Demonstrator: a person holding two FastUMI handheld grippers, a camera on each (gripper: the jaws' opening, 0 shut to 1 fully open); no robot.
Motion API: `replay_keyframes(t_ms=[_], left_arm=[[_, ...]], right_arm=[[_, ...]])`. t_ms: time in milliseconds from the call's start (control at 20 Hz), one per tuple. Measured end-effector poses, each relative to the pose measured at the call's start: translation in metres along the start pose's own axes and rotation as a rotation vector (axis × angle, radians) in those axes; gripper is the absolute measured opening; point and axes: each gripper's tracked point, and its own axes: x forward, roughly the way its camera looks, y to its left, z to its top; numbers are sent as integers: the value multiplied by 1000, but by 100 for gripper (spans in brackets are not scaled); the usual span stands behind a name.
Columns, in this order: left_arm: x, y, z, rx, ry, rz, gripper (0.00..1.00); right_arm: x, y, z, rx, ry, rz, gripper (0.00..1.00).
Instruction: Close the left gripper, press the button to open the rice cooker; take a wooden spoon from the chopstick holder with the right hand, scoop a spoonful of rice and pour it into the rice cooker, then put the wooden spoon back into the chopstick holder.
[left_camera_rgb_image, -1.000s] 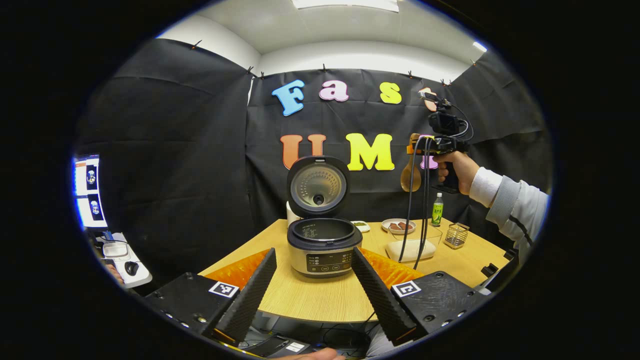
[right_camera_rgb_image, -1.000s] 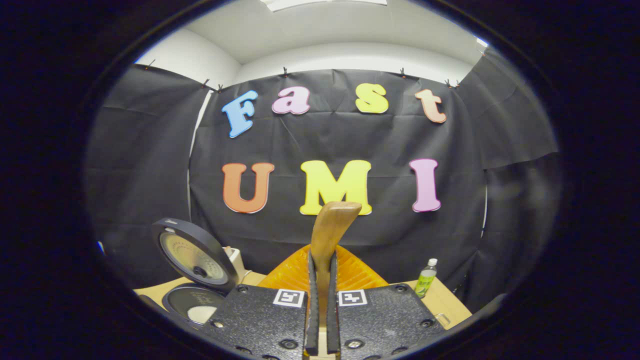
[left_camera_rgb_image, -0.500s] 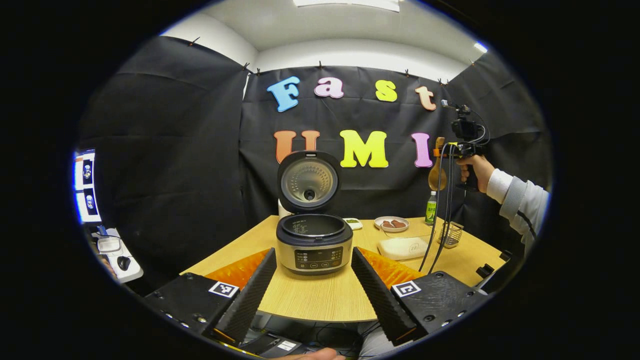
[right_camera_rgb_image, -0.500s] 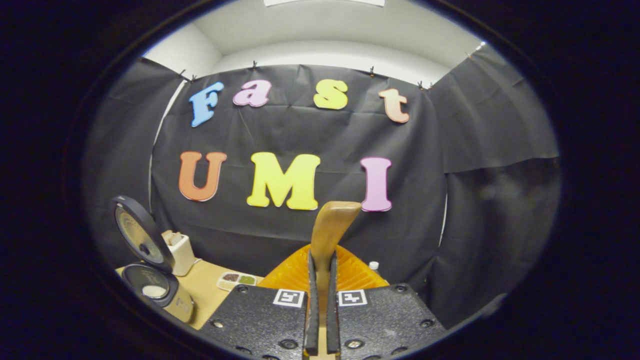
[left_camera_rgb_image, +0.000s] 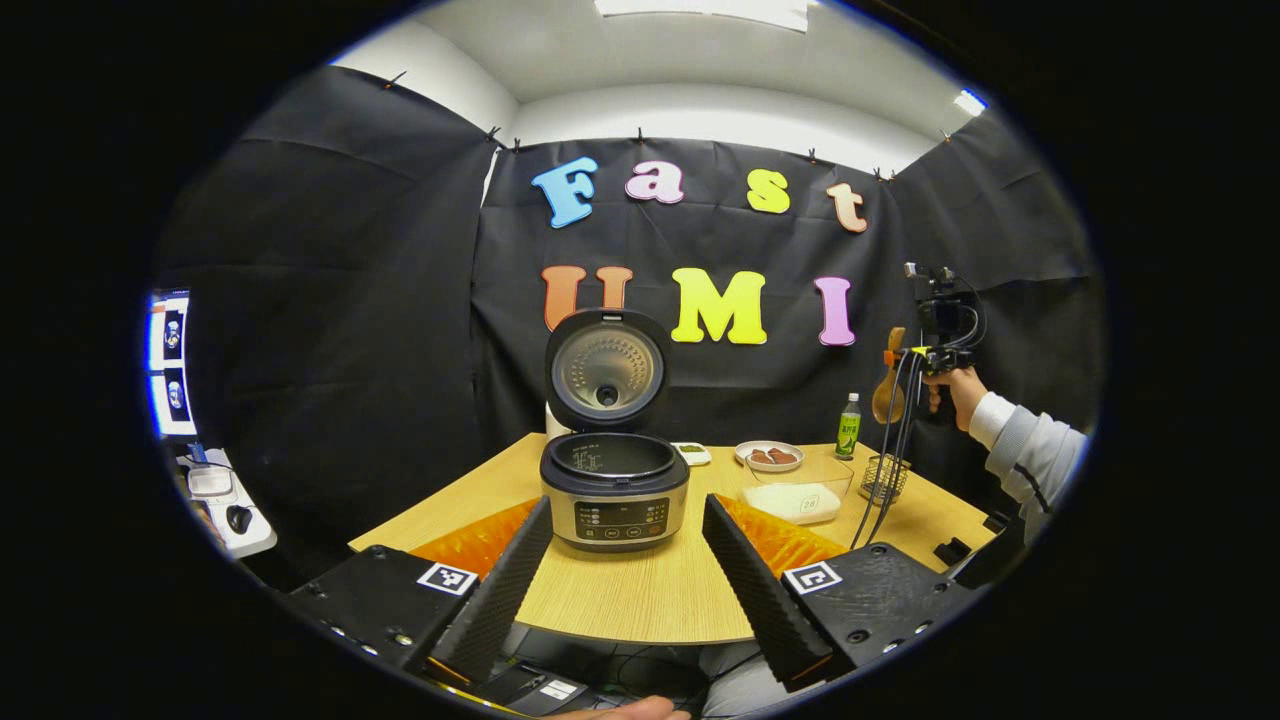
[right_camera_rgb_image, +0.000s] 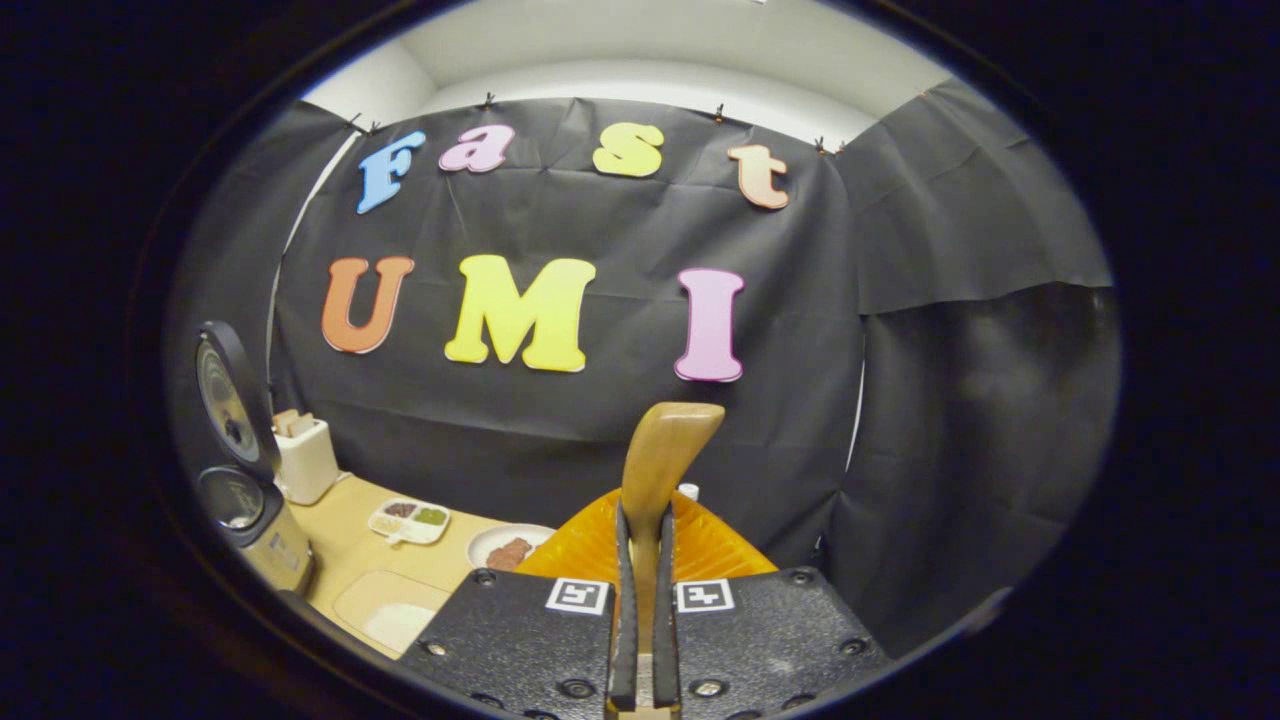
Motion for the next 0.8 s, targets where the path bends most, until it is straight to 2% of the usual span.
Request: replay_keyframes(t_ms=[200, 400, 500, 800], left_arm=[[-3, -12, 0, -16, 6, -16, 96], [-14, -24, 5, -20, -1, -38, 96], [-13, -24, 9, -17, -10, -37, 96], [-3, -25, 8, -6, 2, -28, 96]], right_arm=[[3, -17, -36, 73, 56, -5, 11], [7, -23, -72, 60, 101, -15, 12], [8, -21, -88, 97, 133, 3, 12], [11, -17, -107, 167, 184, 23, 16]])
